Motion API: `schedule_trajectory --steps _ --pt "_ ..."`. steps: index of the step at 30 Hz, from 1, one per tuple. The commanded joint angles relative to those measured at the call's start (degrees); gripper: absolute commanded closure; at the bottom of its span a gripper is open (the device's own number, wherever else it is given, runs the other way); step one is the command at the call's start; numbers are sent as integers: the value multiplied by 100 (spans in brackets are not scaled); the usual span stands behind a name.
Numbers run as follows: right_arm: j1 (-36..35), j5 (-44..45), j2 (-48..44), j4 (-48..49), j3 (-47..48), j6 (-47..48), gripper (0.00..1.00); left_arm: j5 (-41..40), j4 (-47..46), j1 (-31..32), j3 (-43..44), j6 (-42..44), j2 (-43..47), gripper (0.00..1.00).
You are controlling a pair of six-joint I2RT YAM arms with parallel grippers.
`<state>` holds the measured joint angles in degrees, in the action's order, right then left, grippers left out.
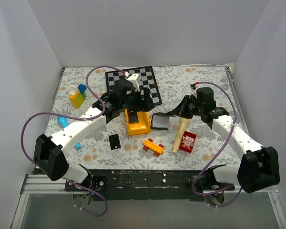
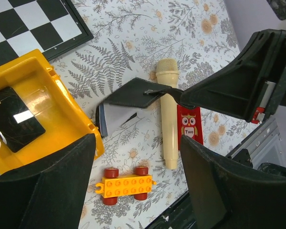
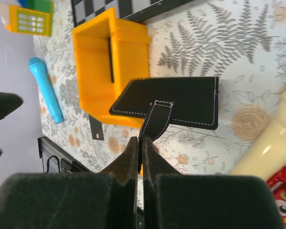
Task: Put the credit cards into the card holder
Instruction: Open the card holder at the center of the board.
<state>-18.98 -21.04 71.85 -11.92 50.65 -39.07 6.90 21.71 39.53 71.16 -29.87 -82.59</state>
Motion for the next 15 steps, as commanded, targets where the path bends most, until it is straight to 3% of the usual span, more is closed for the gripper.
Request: schedule_trajectory --steps 1,8,15 --pt "298 363 56 -169 -82 -66 99 198 -141 -24 4 -10 129 30" --pt "861 513 364 -486 -108 13 99 356 -141 -7 65 -2 -56 31" --pt "975 521 575 -732 -73 75 99 540 -150 -7 109 25 -214 33"
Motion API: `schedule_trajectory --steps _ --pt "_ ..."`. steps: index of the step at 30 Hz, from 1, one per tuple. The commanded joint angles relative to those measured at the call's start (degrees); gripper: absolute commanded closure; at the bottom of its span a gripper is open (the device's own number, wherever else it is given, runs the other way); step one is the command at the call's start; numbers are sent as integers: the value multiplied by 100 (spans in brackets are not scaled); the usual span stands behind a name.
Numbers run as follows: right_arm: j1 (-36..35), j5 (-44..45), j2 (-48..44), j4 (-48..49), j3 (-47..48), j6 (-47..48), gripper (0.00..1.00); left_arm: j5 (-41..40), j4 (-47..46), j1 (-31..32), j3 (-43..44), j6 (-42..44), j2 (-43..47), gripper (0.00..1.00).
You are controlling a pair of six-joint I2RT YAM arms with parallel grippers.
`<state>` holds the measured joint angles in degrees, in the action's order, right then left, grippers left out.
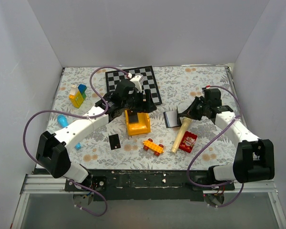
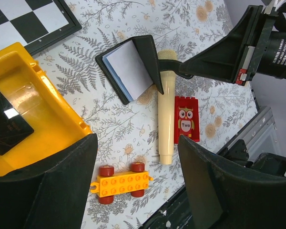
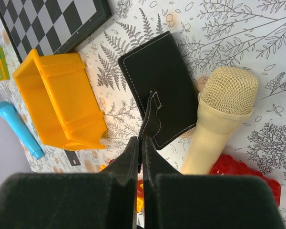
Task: Put the credit cards into the card holder
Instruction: Open the card holder at the center of the board.
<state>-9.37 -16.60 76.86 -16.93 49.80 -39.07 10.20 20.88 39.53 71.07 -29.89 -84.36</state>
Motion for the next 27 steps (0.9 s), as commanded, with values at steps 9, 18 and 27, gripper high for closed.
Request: schedule_trajectory --steps 9,18,27 --pt "84 1044 -276 -838 -357 347 99 518 -155 116 47 53 -450 42" --pt "154 1108 -750 -857 -366 435 99 624 -137 398 434 10 -1083 44" --pt "-126 -221 -489 -144 793 172 99 -26 -155 389 13 -34 -231 43"
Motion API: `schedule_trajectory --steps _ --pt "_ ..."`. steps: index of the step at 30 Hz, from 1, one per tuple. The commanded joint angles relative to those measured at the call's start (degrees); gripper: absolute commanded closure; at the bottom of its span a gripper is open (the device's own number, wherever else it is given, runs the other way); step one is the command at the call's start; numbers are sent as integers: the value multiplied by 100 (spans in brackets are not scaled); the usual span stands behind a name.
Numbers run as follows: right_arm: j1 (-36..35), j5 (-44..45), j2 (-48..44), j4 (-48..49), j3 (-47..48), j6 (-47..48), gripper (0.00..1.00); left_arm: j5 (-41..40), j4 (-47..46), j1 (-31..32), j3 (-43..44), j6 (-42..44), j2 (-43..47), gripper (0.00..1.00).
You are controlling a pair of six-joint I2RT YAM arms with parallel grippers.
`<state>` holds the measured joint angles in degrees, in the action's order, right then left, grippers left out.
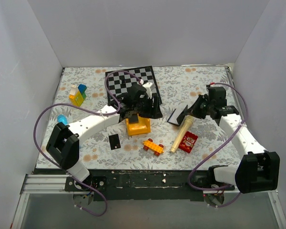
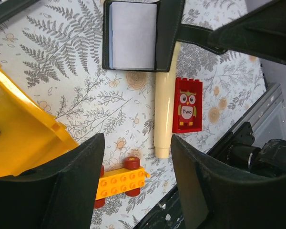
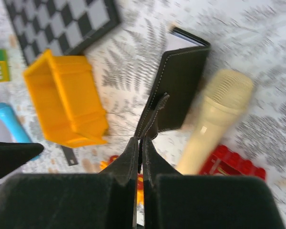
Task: Put the credit cards into the card holder
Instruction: Open the card holder at the center of the board.
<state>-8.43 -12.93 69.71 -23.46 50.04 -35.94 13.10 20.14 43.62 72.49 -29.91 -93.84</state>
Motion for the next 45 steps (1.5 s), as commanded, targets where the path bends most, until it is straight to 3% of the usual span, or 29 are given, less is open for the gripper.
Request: schedule_trajectory --steps 1,7,11,17,28,37,45 --pt "-325 -597 279 553 866 -184 99 -352 -98 -28 -182 -50 831 43" --pt "-1037 -526 631 834 1192 -527 99 -633 -212 -169 -577 -146 1543 43" --pt "-1144 -614 509 1308 938 -800 99 -721 -248 -310 -797 -155 1869 44" --pt "-1135 -737 122 1968 401 -870 99 -651 -239 -363 -877 -173 1852 44" --pt "-1126 -1054 -115 1635 1315 -756 99 -713 -370 -538 -999 -532 1641 44" --pt "-1117 -958 -695 871 1894 -572 99 105 -2900 -1197 -2554 -1359 2282 44" --pt "-1030 -1290 -836 518 2756 -843 99 886 -5130 -1233 -3284 -1683 2599 44"
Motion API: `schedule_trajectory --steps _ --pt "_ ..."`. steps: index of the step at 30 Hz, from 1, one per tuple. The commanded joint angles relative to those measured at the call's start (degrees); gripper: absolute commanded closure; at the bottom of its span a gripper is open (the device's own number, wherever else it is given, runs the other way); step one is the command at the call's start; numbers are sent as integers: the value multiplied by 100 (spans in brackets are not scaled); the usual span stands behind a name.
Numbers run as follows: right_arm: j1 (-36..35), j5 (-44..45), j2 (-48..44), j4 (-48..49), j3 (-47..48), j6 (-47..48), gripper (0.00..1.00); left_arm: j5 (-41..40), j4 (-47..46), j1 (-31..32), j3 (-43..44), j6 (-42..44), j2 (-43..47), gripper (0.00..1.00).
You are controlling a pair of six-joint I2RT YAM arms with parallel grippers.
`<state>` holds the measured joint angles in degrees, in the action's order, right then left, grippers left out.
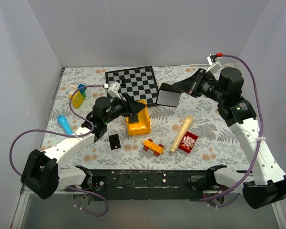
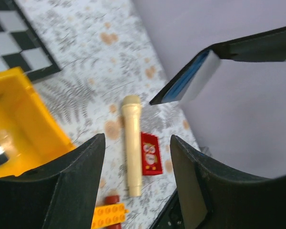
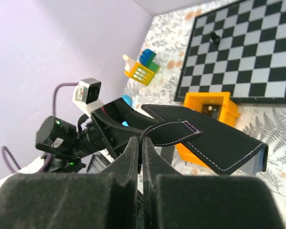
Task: Put the credit cards into the card holder
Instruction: Open the card holder at the center of the board.
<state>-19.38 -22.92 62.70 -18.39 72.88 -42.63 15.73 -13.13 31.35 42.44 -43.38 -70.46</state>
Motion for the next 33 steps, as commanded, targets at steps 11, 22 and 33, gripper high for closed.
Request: schedule_trajectory --steps 11,22,33 --pt "136 -890 -196 204 850 -737 99 1714 -4260 -24 -403 -936 -408 35" --pt "206 -1390 -223 511 965 -1203 99 1723 -4347 -24 -376 -707 -627 41" --pt "232 -1699 -293 776 965 -1555 99 1969 -4769 -94 -236 -786 -926 44"
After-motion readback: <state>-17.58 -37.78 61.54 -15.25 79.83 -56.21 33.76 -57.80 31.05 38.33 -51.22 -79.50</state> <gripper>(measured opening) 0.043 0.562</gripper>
